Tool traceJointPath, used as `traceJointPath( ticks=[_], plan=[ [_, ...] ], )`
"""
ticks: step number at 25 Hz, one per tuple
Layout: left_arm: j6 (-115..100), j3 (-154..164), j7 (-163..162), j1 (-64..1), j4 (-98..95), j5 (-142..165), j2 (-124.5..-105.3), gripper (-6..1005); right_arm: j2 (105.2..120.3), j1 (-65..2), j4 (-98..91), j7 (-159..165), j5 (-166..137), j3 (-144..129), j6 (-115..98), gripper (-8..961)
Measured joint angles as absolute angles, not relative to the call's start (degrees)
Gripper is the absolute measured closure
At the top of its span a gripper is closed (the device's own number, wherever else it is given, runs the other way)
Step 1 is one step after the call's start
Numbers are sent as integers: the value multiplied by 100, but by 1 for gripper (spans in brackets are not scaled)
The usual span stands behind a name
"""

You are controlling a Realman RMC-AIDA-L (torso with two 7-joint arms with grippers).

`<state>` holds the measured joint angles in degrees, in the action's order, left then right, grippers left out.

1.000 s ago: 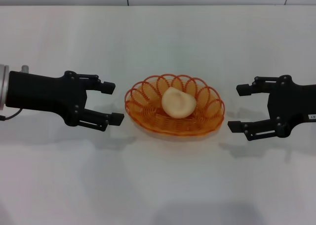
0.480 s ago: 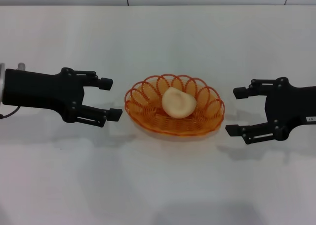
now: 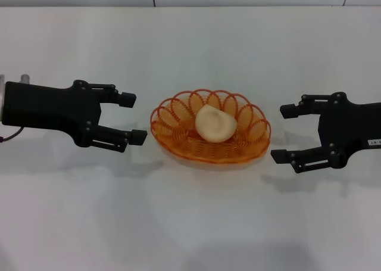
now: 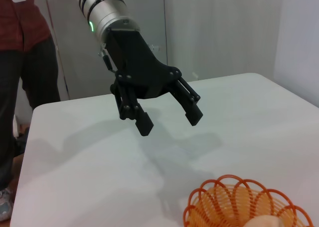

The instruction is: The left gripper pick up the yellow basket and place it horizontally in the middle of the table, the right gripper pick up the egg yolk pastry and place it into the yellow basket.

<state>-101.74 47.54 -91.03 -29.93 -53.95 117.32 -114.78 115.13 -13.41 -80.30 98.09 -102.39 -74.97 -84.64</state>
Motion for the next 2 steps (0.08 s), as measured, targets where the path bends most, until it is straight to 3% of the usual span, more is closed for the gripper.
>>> traceJointPath(
  ticks=[2],
  plan=[
    [-10187,4755,-9097,-2996,-5394,11732,-11478,138,11513,-1346,-8029,9809,-10239,-7497,-8464,108]
  ],
)
